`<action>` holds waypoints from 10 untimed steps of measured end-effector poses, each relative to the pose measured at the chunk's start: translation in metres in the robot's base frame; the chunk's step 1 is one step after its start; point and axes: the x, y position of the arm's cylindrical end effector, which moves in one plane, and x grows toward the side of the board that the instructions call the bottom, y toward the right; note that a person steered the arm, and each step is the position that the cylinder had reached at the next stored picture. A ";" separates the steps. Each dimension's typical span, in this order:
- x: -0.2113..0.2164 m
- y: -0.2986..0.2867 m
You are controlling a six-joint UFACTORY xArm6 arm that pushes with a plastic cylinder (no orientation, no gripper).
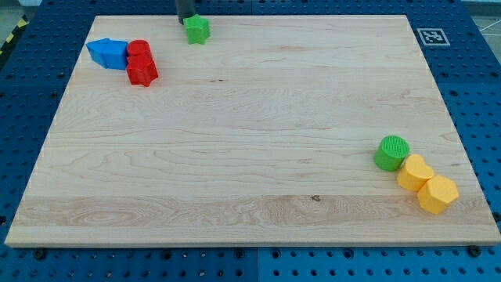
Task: Push the green star towards bottom center
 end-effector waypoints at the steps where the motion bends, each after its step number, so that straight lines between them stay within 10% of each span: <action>1: 0.001 0.003; 10: 0.042 0.034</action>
